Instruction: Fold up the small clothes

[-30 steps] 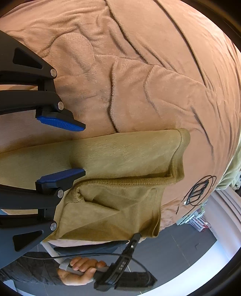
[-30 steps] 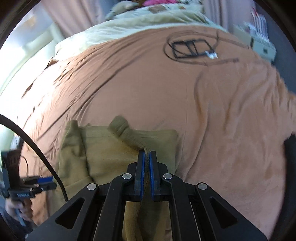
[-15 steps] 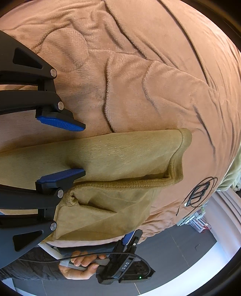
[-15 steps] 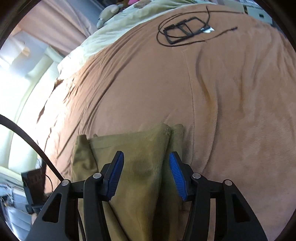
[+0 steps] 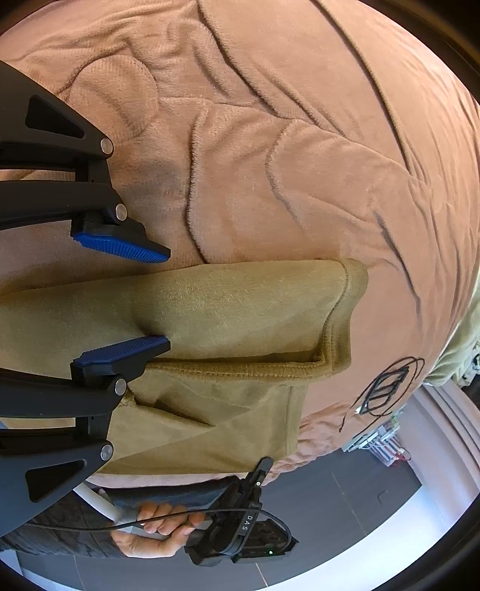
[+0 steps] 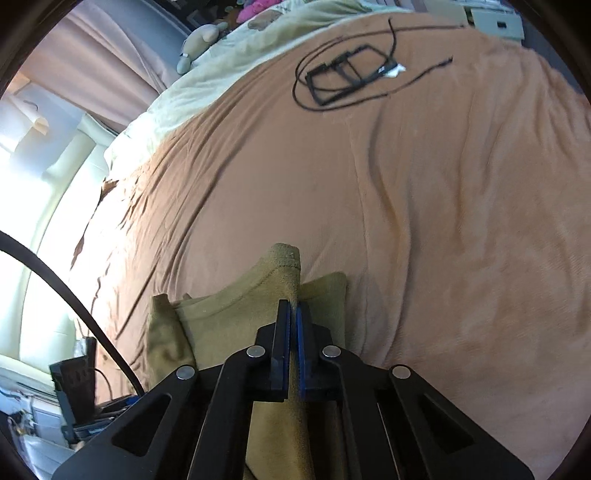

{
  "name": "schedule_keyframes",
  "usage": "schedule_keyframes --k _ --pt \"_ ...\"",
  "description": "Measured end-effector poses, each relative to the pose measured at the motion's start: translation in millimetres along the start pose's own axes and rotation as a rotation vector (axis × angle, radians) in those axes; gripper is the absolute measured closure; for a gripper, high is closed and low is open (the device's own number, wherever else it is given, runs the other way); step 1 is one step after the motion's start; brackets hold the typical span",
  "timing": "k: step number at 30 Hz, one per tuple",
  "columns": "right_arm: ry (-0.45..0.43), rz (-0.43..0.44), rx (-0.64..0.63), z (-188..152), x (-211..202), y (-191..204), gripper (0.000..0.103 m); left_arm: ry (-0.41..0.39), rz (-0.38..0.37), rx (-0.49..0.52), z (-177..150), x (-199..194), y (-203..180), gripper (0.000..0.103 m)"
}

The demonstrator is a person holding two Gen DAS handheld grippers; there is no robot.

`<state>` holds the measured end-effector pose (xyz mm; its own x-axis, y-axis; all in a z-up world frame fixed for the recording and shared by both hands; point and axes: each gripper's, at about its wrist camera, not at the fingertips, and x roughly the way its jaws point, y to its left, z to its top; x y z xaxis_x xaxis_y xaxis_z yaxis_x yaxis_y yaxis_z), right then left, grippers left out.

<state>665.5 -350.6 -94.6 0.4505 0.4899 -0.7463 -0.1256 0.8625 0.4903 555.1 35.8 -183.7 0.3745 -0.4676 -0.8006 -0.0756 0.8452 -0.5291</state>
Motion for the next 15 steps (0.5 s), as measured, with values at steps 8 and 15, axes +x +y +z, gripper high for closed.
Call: schedule_keyframes --k 8,15 --pt "0.031 -0.070 0.004 -2.0 17.5 -0.8 0.103 -0.008 -0.009 0.008 1.0 -0.4 -4.2 0.059" --pt "0.065 -0.114 -0.019 0.9 20.9 7.5 0.098 -0.003 0.000 -0.002 -0.6 2.5 -0.8 0.059"
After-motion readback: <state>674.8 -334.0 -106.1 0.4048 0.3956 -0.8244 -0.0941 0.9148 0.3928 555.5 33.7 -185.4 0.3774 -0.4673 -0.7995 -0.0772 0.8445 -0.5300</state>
